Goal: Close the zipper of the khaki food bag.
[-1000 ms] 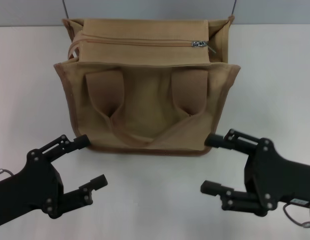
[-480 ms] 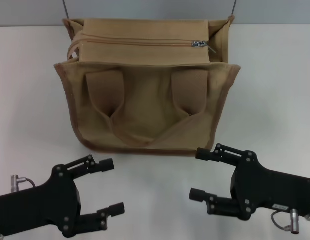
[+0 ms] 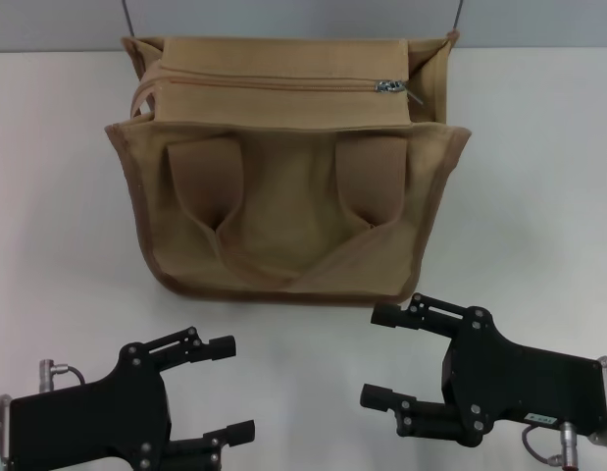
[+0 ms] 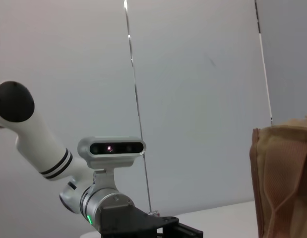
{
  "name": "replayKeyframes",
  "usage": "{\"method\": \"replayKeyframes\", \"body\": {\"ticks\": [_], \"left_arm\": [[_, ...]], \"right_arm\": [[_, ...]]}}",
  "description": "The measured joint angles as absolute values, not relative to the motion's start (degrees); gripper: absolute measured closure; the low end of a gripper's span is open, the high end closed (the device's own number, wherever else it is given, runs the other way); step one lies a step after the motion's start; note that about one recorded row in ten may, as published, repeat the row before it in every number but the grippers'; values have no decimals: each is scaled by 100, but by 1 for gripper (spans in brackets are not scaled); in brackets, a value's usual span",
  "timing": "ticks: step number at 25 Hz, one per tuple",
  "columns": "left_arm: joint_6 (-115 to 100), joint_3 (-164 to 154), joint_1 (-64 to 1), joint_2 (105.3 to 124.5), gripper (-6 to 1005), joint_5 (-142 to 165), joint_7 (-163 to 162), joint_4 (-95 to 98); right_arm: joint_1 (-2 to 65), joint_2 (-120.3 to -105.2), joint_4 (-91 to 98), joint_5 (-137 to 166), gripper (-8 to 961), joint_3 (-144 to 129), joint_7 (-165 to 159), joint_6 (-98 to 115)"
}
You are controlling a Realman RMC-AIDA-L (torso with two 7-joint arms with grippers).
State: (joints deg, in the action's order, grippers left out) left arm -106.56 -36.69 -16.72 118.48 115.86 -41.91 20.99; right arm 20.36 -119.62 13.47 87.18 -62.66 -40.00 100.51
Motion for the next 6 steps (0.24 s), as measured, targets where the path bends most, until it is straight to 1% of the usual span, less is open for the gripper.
{"method": "replayKeyframes", "body": {"ticks": [6], "left_arm": [[-10582, -3673, -1721, 11847, 197, 11620, -4303, 2090]], "right_arm": [[2097, -11970, 1237, 8688, 193, -6225, -3978, 10047]]}}
